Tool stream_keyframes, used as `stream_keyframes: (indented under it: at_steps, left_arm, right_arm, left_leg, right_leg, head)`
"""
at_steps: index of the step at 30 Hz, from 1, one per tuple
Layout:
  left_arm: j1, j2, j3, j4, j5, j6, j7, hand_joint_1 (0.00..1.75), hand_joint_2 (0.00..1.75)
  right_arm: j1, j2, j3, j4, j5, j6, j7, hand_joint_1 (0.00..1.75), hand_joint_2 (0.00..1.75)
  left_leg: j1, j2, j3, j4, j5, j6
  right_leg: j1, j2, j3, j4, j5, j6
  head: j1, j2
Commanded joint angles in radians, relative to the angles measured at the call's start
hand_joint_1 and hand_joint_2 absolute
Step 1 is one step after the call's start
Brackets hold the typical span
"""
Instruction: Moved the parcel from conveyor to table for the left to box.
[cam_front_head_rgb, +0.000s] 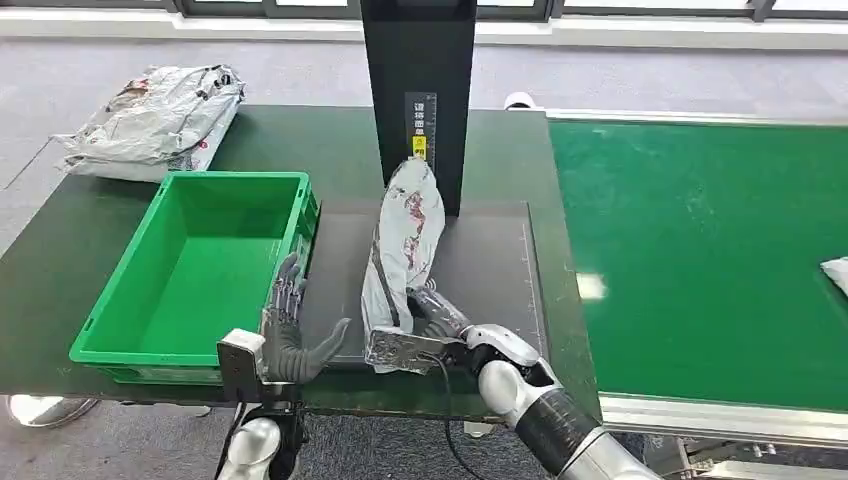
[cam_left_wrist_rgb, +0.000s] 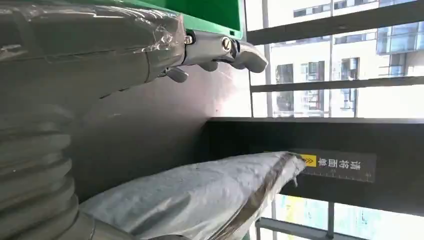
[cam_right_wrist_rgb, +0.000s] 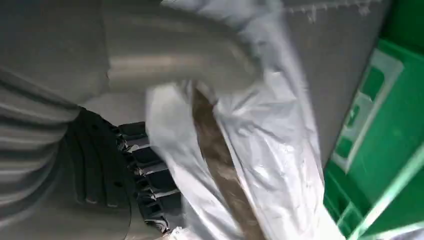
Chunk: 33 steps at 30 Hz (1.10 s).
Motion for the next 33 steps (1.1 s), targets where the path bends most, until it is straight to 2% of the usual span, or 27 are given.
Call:
stream_keyframes:
  at_steps: [1, 6, 10, 14, 16, 26, 28, 30, 33]
  left_arm:
    - [-0.01, 0.042, -0.031, 0.036, 0.005, 0.007, -0.006, 0.0, 1.75]
    - [0.0, 0.053, -0.032, 0.014, 0.012, 0.012, -0.006, 0.0, 1.75]
    - [0.016, 0.046, -0.03, -0.003, 0.013, 0.016, -0.005, 0.0, 1.75]
    - [0.025, 0.03, -0.026, -0.016, 0.004, 0.027, 0.006, 0.0, 1.75]
    - [0.026, 0.017, -0.018, -0.021, -0.003, 0.037, 0.013, 0.0, 1.75]
    - [0.03, 0.015, -0.017, -0.026, -0.005, 0.039, 0.014, 0.0, 1.75]
    - [0.037, 0.006, -0.009, -0.032, -0.011, 0.044, 0.017, 0.0, 1.75]
    - [0.043, -0.005, -0.009, -0.043, -0.02, 0.051, 0.025, 0.0, 1.75]
    - [0.035, -0.012, -0.02, -0.036, -0.029, 0.054, 0.039, 0.0, 1.75]
  right_arm:
    - [-0.077, -0.051, 0.095, 0.071, -0.018, -0.014, 0.014, 0.0, 1.75]
    - [-0.071, -0.093, 0.028, -0.009, -0.059, -0.026, 0.029, 0.0, 1.75]
    - [0.02, -0.133, -0.105, -0.189, -0.067, -0.061, 0.048, 0.0, 1.75]
    - [0.078, -0.12, -0.199, -0.353, -0.028, -0.09, 0.093, 0.0, 1.75]
    - [0.115, -0.09, -0.274, -0.44, -0.002, -0.155, 0.108, 0.0, 1.75]
    - [0.128, -0.093, -0.282, -0.465, 0.003, -0.145, 0.12, 0.0, 1.75]
    - [0.15, -0.06, -0.344, -0.497, 0.056, -0.237, 0.131, 0.0, 1.75]
    - [0.178, -0.033, -0.408, -0.582, 0.127, -0.314, 0.196, 0.0, 1.75]
    - [0.234, -0.021, -0.464, -0.671, 0.212, -0.38, 0.255, 0.0, 1.75]
  left_leg:
    - [0.0, 0.004, 0.002, -0.002, 0.001, 0.001]
    - [0.0, 0.003, 0.001, -0.001, 0.001, 0.0]
    - [0.0, 0.0, 0.001, -0.002, 0.001, 0.001]
    - [0.0, 0.001, -0.001, 0.0, 0.0, 0.001]
    - [0.0, 0.002, 0.0, 0.0, 0.0, 0.001]
    - [0.0, 0.004, 0.001, -0.001, 0.0, 0.0]
    - [0.0, 0.004, 0.001, -0.002, 0.0, 0.0]
    - [0.0, 0.003, 0.001, -0.001, 0.0, 0.0]
    - [0.0, 0.002, 0.0, 0.0, 0.0, 0.0]
  right_leg:
    - [0.001, -0.002, 0.002, -0.002, 0.001, -0.001]
    - [0.001, -0.003, 0.001, -0.002, 0.001, -0.001]
    - [0.001, -0.006, 0.002, -0.003, 0.001, -0.001]
    - [0.001, -0.004, 0.0, 0.0, 0.0, -0.001]
    - [0.002, -0.006, 0.001, -0.001, 0.0, -0.001]
    - [0.002, -0.004, 0.001, -0.002, 0.001, -0.001]
    - [0.001, -0.004, 0.001, -0.002, 0.001, -0.001]
    - [0.001, -0.003, 0.0, -0.002, 0.001, -0.001]
    - [0.001, -0.006, 0.0, -0.001, 0.0, -0.002]
  head:
    - [0.0, 0.0]
    - [0.0, 0.0]
    - [0.0, 0.0]
    - [0.0, 0.0]
    - [0.0, 0.0]
    - [0.0, 0.0]
    - [0.0, 0.0]
    - [0.0, 0.0]
    - [0.0, 0.0]
